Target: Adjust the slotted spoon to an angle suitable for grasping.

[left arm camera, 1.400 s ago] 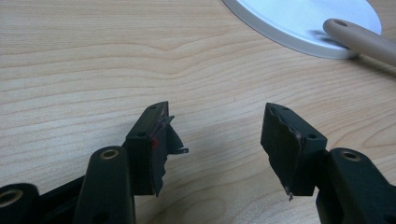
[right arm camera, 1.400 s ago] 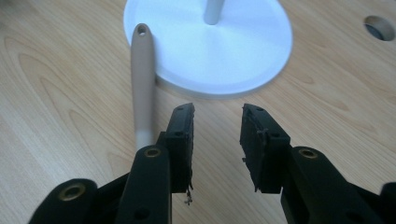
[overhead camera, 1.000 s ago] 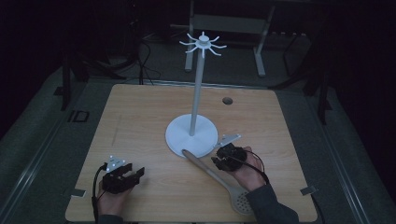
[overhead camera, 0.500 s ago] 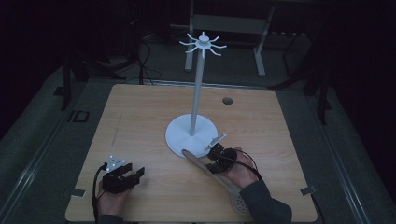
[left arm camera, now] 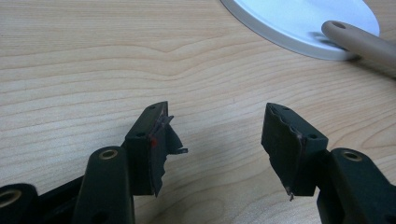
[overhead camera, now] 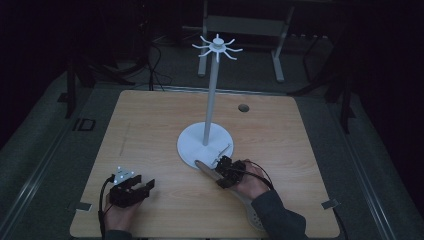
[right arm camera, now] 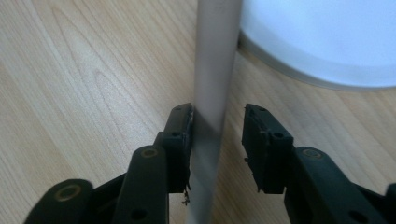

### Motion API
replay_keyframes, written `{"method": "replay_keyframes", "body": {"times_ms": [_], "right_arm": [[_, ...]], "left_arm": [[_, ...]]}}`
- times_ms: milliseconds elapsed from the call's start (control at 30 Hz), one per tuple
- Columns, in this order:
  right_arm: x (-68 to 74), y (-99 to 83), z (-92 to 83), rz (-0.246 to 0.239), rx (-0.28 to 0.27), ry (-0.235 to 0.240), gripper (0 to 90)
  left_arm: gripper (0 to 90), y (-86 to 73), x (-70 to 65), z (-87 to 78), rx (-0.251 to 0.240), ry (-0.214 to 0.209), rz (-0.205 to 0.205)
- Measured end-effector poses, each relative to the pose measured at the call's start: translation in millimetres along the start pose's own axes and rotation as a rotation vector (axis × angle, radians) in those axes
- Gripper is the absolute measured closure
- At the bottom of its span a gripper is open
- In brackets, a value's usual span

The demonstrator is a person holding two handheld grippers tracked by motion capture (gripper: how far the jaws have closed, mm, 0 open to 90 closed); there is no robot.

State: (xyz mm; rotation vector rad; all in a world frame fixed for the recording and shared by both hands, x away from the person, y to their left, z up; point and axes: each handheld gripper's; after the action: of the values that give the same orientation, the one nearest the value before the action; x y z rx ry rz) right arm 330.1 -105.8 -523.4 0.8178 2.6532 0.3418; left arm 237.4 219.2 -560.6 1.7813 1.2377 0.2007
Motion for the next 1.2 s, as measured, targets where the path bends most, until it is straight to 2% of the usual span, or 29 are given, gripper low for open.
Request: {"method": "replay_keyframes", "body": {"times_ms": [167,767,1067,1200], "right_arm": [[1.6,3.4,5.9,-0.012,0.032,0.022,71.4],[6.6,8.3,12.2,-0.034,0.057,-0.003,72.5],[9.1,7.0,8.4,-0.038,0.039,-0.015,72.8],[6.7,4.5,2.0,-0.021,0.01,-0.012,73.0]], "left_arm": [[42.2,0.0,-0.1,0.2,0.001,0.0,0.0],[42.2,0.2,-0.2,1.0,0.006,0.002,0.004],[42.2,0.4,-0.6,1.6,0.008,0.0,0.008],[42.2,0.4,-1.0,1.5,0.008,0.002,0.008]]}}
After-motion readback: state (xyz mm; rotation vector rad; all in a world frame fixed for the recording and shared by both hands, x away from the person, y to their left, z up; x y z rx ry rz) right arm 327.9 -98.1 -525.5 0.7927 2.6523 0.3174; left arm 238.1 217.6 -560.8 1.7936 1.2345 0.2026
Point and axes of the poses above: each handheld gripper's, and its own axes: z roughly forward along the jaws, y roughly out of its top, x roughly to its left, and after that the axes turned 15 degrees about -y, right-handed
